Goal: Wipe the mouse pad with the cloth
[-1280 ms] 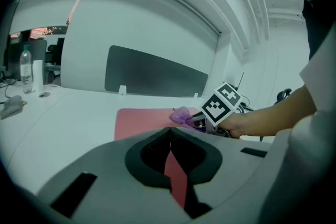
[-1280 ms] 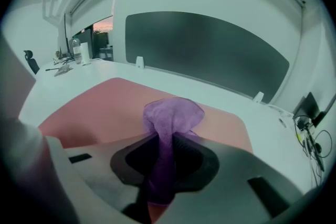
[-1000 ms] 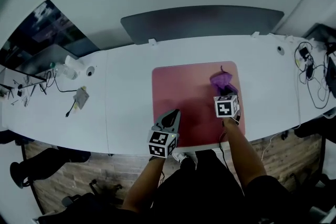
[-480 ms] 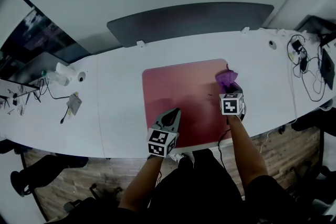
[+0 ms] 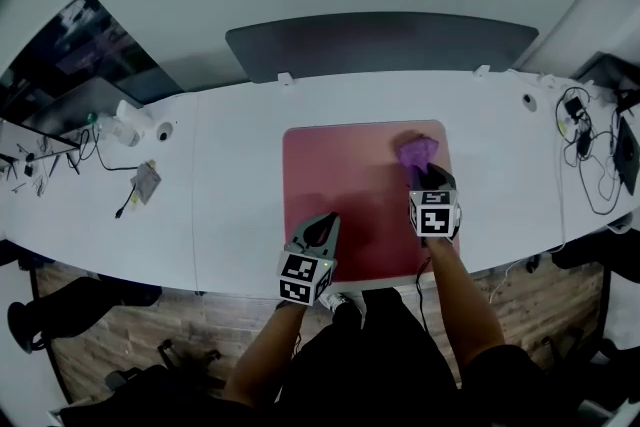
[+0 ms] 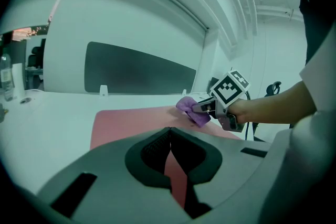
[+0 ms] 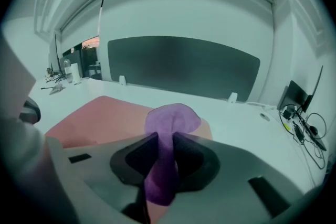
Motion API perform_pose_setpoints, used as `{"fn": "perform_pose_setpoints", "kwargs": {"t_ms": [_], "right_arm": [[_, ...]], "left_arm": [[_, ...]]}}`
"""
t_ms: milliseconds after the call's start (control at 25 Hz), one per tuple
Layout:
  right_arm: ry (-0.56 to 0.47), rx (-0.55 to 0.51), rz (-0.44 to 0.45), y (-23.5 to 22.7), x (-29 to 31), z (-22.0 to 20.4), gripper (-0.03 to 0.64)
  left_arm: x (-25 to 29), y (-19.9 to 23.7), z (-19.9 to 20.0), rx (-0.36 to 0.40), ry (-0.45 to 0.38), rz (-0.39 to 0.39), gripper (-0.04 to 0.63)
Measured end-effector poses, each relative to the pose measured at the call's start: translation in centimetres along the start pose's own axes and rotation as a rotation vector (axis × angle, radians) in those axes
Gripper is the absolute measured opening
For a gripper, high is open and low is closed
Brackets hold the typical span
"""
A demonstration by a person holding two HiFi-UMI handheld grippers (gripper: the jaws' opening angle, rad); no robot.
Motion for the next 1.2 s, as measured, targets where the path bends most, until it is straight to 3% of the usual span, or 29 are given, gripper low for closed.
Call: {"fn": "perform_pose_setpoints", "kwargs": {"t_ms": [440, 920, 1200], "right_arm": [[-0.027, -0.104, 0.219, 14.7, -3.0, 1.6, 0.094], [0.010, -0.291, 0.428, 28.7, -7.0, -0.7, 0.092], [0.076, -0.381, 0.419, 30.7, -6.1, -3.2, 0.092]], "left_arm": [[-5.8, 2.1, -2.6, -0.036, -0.028, 0.111, 0.021], [-12.2, 4.4, -6.6, -0.108, -0.048, 0.224, 0.021], [-13.4, 4.9, -8.0, -0.136, -0.052, 0.248, 0.021]]}}
Point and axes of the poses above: the fingertips, and each gripper's own axes: x forward along the fingers, y to its left, z out of its top, the point moved 1 cm from there along -x, backward along the fingers, and after that the axes turned 9 degrees about -z, right-handed, at the moved point
